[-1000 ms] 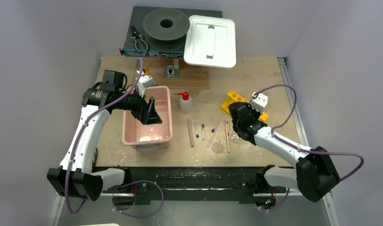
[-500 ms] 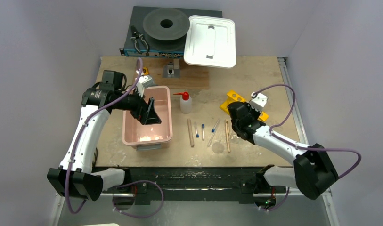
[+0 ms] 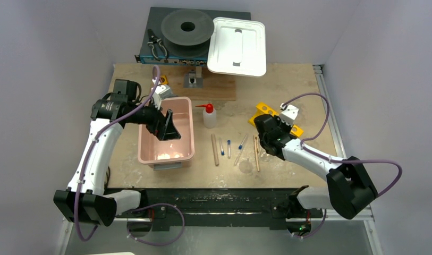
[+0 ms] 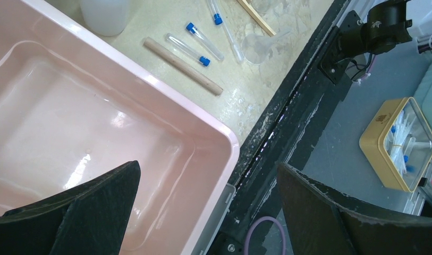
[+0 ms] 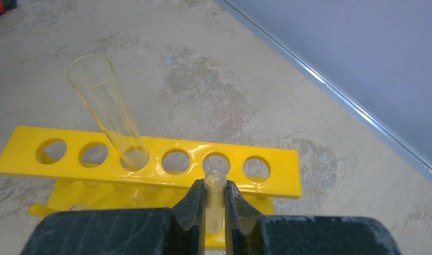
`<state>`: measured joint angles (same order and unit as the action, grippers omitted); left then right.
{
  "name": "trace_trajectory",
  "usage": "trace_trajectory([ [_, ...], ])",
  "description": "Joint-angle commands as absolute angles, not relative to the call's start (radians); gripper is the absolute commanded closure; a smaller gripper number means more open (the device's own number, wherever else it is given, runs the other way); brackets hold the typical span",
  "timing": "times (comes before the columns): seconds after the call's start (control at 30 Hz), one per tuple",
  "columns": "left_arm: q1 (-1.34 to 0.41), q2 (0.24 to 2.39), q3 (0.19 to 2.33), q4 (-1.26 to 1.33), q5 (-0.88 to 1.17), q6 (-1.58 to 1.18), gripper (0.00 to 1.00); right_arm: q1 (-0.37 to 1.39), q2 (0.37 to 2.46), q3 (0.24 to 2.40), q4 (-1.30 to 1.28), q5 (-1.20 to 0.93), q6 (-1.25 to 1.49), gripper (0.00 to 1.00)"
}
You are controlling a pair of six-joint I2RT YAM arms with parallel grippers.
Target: Organize the chemistry lab equipment
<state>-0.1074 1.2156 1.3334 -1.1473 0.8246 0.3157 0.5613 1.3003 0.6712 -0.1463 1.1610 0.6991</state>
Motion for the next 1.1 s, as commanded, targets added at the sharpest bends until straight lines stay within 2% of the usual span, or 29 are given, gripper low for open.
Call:
trace_trajectory([
  [0.0, -0.095, 1.212, 1.374, -1.158, 0.829, 0.347, 0.0, 0.557, 1.287, 0.704, -0.149, 1.208, 0.705, 1.0],
  [0.1, -0.094, 1.211, 1.379, -1.161, 0.828, 0.349, 0.0, 0.558, 1.28, 0.702, -0.157, 1.204, 0.707, 1.0],
  [0.23, -0.094, 1.21, 1.386, -1.172, 0.836, 0.364, 0.0, 0.557, 1.261, 0.688, -0.15, 1.176, 0.692, 0.74],
  [0.3, -0.094, 1.211, 1.389, -1.175, 0.836, 0.364, 0.0, 0.558, 1.246, 0.675, -0.125, 1.16, 0.671, 0.69],
  [0.67, -0.092, 1.212, 1.395, -1.179, 0.833, 0.361, 0.0, 0.559, 1.195, 0.684, -0.106, 1.121, 0.645, 0.66],
  [0.87, -0.092, 1.213, 1.391, -1.175, 0.826, 0.353, 0.0, 0.589, 1.088, 0.746, -0.141, 1.054, 0.612, 0.66],
  [1.07, -0.072, 1.214, 1.368, -1.16, 0.793, 0.34, 0.0, 0.788, 1.062, 0.799, -0.137, 0.995, 0.541, 0.53],
])
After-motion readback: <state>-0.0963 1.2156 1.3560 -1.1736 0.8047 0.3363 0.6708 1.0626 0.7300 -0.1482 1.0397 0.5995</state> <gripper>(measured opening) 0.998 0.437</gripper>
